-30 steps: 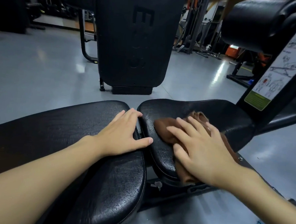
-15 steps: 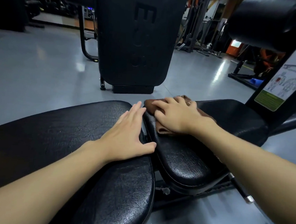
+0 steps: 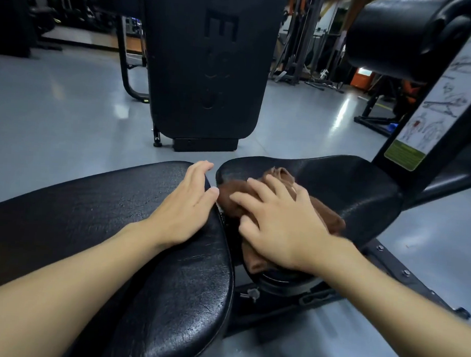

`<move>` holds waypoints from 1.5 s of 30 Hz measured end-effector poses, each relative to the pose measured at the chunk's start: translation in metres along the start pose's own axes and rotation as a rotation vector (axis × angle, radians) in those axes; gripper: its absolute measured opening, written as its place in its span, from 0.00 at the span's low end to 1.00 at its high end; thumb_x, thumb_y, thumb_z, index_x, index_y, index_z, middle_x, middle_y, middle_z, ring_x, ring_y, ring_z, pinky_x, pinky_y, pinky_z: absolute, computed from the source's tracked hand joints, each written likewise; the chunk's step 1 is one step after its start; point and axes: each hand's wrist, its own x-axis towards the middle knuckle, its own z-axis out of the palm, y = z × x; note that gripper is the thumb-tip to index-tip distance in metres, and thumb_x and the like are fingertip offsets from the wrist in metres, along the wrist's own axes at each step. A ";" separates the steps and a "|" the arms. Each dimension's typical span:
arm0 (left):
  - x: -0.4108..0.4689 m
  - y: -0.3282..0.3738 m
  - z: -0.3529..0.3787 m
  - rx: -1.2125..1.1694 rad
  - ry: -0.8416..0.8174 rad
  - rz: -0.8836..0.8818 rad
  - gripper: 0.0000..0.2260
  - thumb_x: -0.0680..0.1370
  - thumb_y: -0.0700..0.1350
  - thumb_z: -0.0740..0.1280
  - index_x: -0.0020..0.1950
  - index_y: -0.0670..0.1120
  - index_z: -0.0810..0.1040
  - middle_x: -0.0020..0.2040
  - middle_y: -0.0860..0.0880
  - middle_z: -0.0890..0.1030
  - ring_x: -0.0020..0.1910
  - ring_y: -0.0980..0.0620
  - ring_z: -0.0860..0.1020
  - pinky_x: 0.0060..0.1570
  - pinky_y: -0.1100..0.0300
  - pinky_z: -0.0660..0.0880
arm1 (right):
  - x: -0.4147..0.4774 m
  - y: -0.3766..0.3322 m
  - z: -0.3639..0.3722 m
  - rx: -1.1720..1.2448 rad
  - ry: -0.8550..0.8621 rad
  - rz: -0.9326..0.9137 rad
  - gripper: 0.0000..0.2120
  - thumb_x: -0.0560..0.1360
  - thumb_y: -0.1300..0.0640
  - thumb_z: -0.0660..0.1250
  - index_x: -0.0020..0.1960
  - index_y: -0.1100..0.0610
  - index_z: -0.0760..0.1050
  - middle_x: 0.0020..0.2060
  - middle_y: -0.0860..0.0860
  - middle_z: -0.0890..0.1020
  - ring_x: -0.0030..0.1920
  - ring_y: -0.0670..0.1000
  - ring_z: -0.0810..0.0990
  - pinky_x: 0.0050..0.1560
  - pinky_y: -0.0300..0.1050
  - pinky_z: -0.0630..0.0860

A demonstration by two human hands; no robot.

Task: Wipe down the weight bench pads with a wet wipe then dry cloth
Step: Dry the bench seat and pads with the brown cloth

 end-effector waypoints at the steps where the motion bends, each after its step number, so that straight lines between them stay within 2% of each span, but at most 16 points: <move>1: 0.001 0.000 0.000 -0.001 -0.006 -0.013 0.22 0.83 0.49 0.52 0.77 0.49 0.54 0.77 0.53 0.58 0.74 0.56 0.60 0.66 0.61 0.59 | -0.019 -0.001 0.000 -0.008 0.036 -0.012 0.26 0.73 0.40 0.47 0.71 0.37 0.64 0.76 0.48 0.64 0.77 0.58 0.58 0.70 0.69 0.56; 4: 0.003 -0.001 0.001 0.081 -0.041 -0.025 0.18 0.82 0.49 0.54 0.73 0.50 0.62 0.72 0.53 0.68 0.71 0.54 0.65 0.63 0.60 0.61 | -0.054 0.001 0.004 -0.031 0.101 -0.014 0.24 0.74 0.39 0.55 0.69 0.41 0.70 0.73 0.51 0.71 0.74 0.61 0.65 0.67 0.69 0.62; 7: 0.001 -0.001 0.002 0.211 -0.081 0.043 0.18 0.78 0.51 0.58 0.66 0.49 0.72 0.70 0.52 0.72 0.75 0.54 0.60 0.68 0.60 0.59 | -0.059 0.005 0.005 -0.002 0.119 -0.003 0.24 0.74 0.39 0.56 0.68 0.41 0.72 0.71 0.50 0.73 0.73 0.59 0.67 0.68 0.66 0.62; 10: 0.000 -0.002 0.002 0.262 -0.090 0.071 0.18 0.78 0.52 0.61 0.67 0.49 0.72 0.72 0.53 0.71 0.77 0.55 0.55 0.72 0.58 0.54 | -0.056 0.011 0.006 0.033 0.145 0.014 0.23 0.74 0.41 0.54 0.66 0.42 0.74 0.70 0.48 0.74 0.74 0.56 0.66 0.70 0.62 0.61; 17: 0.001 -0.009 0.003 0.260 -0.073 0.115 0.16 0.79 0.51 0.62 0.67 0.52 0.71 0.72 0.55 0.70 0.77 0.57 0.55 0.76 0.56 0.52 | -0.046 0.071 -0.001 0.166 0.209 0.193 0.28 0.72 0.39 0.46 0.67 0.40 0.72 0.72 0.41 0.69 0.77 0.47 0.57 0.74 0.54 0.50; 21: 0.000 -0.007 0.003 0.278 -0.088 0.106 0.23 0.75 0.58 0.56 0.68 0.53 0.71 0.73 0.56 0.69 0.77 0.58 0.54 0.75 0.58 0.50 | -0.033 0.135 0.000 0.139 0.298 0.396 0.27 0.72 0.41 0.48 0.66 0.42 0.73 0.71 0.44 0.71 0.75 0.50 0.60 0.74 0.58 0.53; 24: -0.001 -0.006 0.002 0.275 -0.094 0.101 0.24 0.74 0.59 0.55 0.67 0.52 0.71 0.72 0.56 0.69 0.77 0.58 0.54 0.76 0.57 0.50 | -0.019 0.162 -0.008 0.157 0.309 0.564 0.28 0.71 0.42 0.48 0.67 0.44 0.73 0.70 0.47 0.72 0.73 0.54 0.63 0.72 0.63 0.58; 27: 0.000 -0.005 0.003 0.281 -0.080 0.110 0.20 0.78 0.55 0.58 0.67 0.51 0.71 0.72 0.55 0.70 0.77 0.58 0.54 0.76 0.58 0.49 | -0.010 0.155 -0.006 0.157 0.236 0.659 0.28 0.71 0.43 0.48 0.69 0.42 0.70 0.73 0.47 0.68 0.76 0.53 0.58 0.73 0.64 0.52; 31: -0.001 -0.003 0.004 0.270 -0.089 0.107 0.22 0.75 0.56 0.55 0.67 0.50 0.70 0.72 0.54 0.69 0.77 0.58 0.53 0.76 0.59 0.47 | -0.009 0.118 -0.006 0.074 0.143 0.549 0.30 0.70 0.43 0.48 0.71 0.39 0.67 0.76 0.45 0.64 0.78 0.51 0.54 0.75 0.61 0.46; 36: -0.003 0.001 0.002 0.249 -0.081 0.069 0.17 0.81 0.48 0.58 0.70 0.49 0.68 0.75 0.53 0.66 0.77 0.56 0.52 0.74 0.60 0.47 | -0.003 0.026 -0.001 0.001 0.000 0.177 0.29 0.71 0.42 0.47 0.73 0.38 0.62 0.77 0.43 0.61 0.78 0.51 0.54 0.74 0.62 0.48; 38: -0.005 0.004 0.000 0.228 -0.086 0.019 0.19 0.81 0.47 0.58 0.73 0.50 0.65 0.76 0.52 0.64 0.78 0.51 0.53 0.73 0.56 0.52 | -0.007 0.005 -0.006 -0.019 0.037 0.027 0.27 0.73 0.43 0.49 0.70 0.39 0.68 0.73 0.47 0.69 0.74 0.55 0.63 0.71 0.62 0.58; 40: -0.005 0.004 -0.001 0.228 -0.088 0.016 0.20 0.81 0.48 0.57 0.74 0.50 0.63 0.76 0.52 0.63 0.78 0.51 0.53 0.72 0.56 0.53 | -0.013 0.004 -0.022 -0.028 0.211 -0.083 0.23 0.71 0.44 0.50 0.60 0.44 0.76 0.59 0.50 0.80 0.61 0.57 0.76 0.57 0.56 0.69; 41: -0.005 0.003 0.000 0.240 -0.092 0.032 0.19 0.82 0.48 0.57 0.74 0.51 0.64 0.76 0.52 0.63 0.78 0.53 0.52 0.73 0.59 0.51 | -0.013 0.011 -0.029 0.016 0.230 -0.091 0.24 0.70 0.43 0.49 0.57 0.46 0.77 0.55 0.51 0.82 0.57 0.58 0.77 0.54 0.55 0.70; 42: -0.004 0.002 0.000 0.257 -0.090 0.057 0.19 0.82 0.49 0.57 0.73 0.51 0.65 0.76 0.53 0.63 0.77 0.56 0.52 0.73 0.61 0.48 | -0.012 0.022 -0.035 0.065 0.187 -0.060 0.26 0.69 0.40 0.47 0.57 0.45 0.75 0.57 0.51 0.81 0.59 0.57 0.76 0.55 0.54 0.70; 45: -0.003 0.000 0.001 0.287 -0.087 0.115 0.21 0.80 0.58 0.58 0.71 0.53 0.67 0.74 0.56 0.67 0.77 0.61 0.52 0.75 0.61 0.47 | 0.009 0.084 -0.027 0.067 0.033 0.180 0.30 0.68 0.34 0.44 0.68 0.35 0.64 0.72 0.44 0.70 0.73 0.49 0.64 0.67 0.54 0.61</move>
